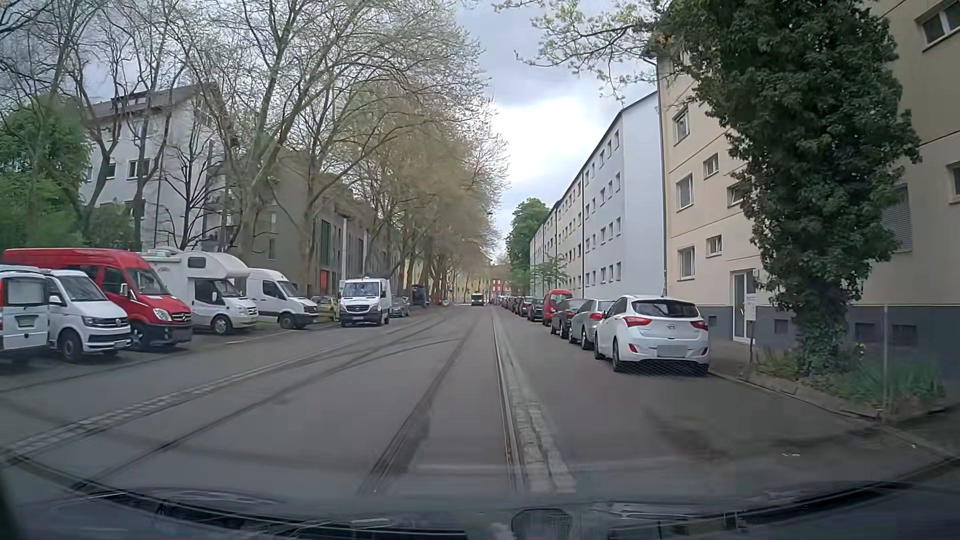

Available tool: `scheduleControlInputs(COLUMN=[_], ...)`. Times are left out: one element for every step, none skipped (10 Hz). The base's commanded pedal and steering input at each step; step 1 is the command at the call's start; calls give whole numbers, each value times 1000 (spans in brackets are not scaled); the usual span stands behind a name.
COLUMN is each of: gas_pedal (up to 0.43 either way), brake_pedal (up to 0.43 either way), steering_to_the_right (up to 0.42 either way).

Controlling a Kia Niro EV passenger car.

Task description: Follow the waypoints while adhering to traffic rules and regulations

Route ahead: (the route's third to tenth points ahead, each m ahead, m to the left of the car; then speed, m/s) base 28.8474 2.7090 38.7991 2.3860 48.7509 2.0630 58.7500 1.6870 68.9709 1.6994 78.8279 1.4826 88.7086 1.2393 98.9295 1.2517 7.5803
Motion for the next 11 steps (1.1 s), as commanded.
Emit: scheduleControlInputs(gas_pedal=[79,79,67,67,67,67,67,67,67,67,67], brake_pedal=[0,0,0,0,0,0,0,0,0,0,0], steering_to_the_right=[3,1,1,3,2,2,1,3,2,1,1])
